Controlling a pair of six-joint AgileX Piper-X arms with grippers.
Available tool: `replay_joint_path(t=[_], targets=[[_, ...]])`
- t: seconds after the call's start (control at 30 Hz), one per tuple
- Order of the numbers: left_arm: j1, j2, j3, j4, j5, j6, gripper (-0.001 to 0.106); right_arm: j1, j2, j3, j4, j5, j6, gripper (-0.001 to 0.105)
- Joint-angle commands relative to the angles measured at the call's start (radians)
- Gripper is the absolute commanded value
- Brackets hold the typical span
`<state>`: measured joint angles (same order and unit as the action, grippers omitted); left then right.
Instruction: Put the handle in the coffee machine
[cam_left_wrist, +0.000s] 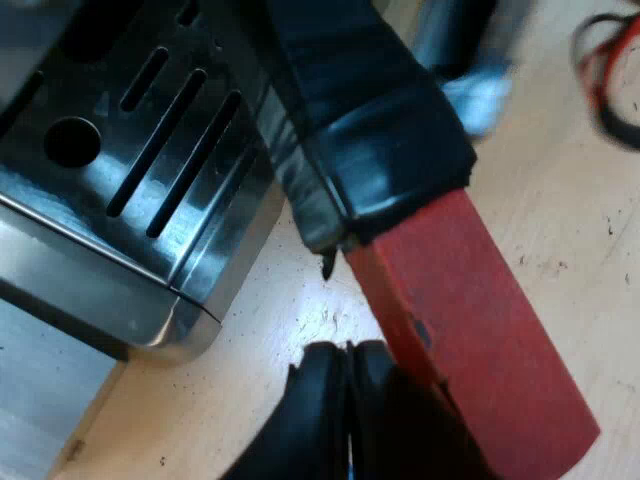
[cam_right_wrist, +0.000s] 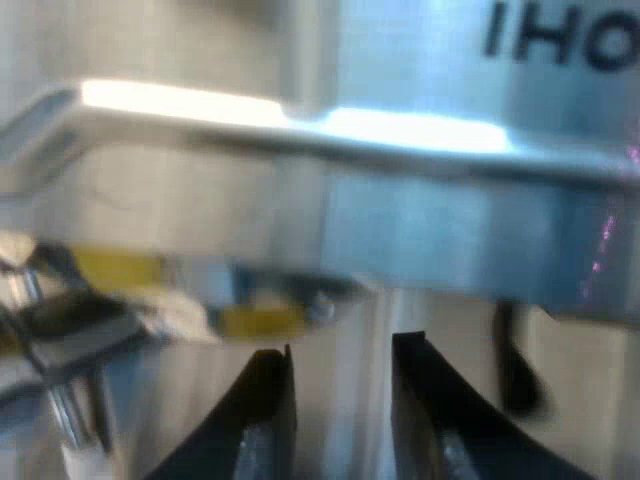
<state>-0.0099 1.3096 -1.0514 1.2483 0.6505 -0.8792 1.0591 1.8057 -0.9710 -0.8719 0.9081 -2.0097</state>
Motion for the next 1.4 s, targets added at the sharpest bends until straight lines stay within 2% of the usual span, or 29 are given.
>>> replay_joint_path(t=[0.03,0.13,0.17,0.23,0.47,0.5,0.53,0.6,0.7,0.77,0.83,0.87,0.93,1.03,1.2,1.33,1.37,1.4], targets=[[-0.010,-0.034,0.005,0.005,0.052,-0.031,0.000,0.010,-0.126,0.086,0.041,-0.032,0.015,0.028],[-0.010,-0.051,0.021,-0.011,0.052,-0.038,0.000,0.021,-0.187,0.124,0.080,-0.037,0.015,0.028],[-0.010,-0.057,0.034,-0.035,0.052,-0.058,0.000,0.023,-0.194,0.132,0.089,-0.038,0.015,0.028],[-0.010,-0.062,0.051,-0.075,0.050,-0.105,0.000,0.055,-0.308,0.196,0.168,-0.060,0.019,0.028],[-0.022,-0.062,0.060,-0.130,0.040,-0.201,0.000,0.100,-0.430,0.235,0.282,-0.068,0.022,0.028],[-0.036,-0.062,0.060,-0.130,0.031,-0.218,0.000,0.117,-0.486,0.248,0.361,-0.105,0.047,0.028],[-0.054,-0.062,0.060,-0.129,0.015,-0.238,0.000,0.145,-0.604,0.254,0.522,-0.207,0.140,0.028],[-0.073,-0.062,0.060,-0.130,0.012,-0.253,0.000,0.153,-0.653,0.254,0.583,-0.271,0.172,0.028],[-0.123,-0.062,0.060,-0.130,-0.009,-0.313,0.000,0.156,-0.721,0.254,0.686,-0.328,0.223,0.029],[-0.146,-0.067,0.062,-0.130,-0.044,-0.328,0.000,0.156,-0.754,0.254,0.739,-0.369,0.241,0.036],[-0.164,-0.084,0.067,-0.134,-0.052,-0.354,0.000,0.156,-0.793,0.254,0.781,-0.415,0.241,0.054],[-0.170,-0.088,0.067,-0.138,-0.052,-0.361,0.000,0.156,-0.801,0.254,0.785,-0.422,0.241,0.057],[-0.192,-0.108,0.068,-0.155,-0.055,-0.404,0.000,0.156,-0.824,0.254,0.804,-0.428,0.241,0.070],[-0.210,-0.123,0.068,-0.181,-0.058,-0.453,0.000,0.156,-0.835,0.254,0.806,-0.428,0.241,0.075],[-0.288,-0.125,0.070,-0.196,-0.123,-0.542,0.000,0.156,-0.850,0.254,0.806,-0.472,0.241,0.076],[-0.316,-0.125,0.070,-0.199,-0.123,-0.559,0.000,0.156,-0.850,0.254,0.815,-0.486,0.241,0.076],[-0.376,-0.125,0.070,-0.240,-0.185,-0.591,0.000,0.156,-0.850,0.254,0.817,-0.485,0.241,0.076],[-0.382,-0.125,0.070,-0.245,-0.198,-0.596,0.000,0.156,-0.850,0.254,0.819,-0.485,0.241,0.076]])
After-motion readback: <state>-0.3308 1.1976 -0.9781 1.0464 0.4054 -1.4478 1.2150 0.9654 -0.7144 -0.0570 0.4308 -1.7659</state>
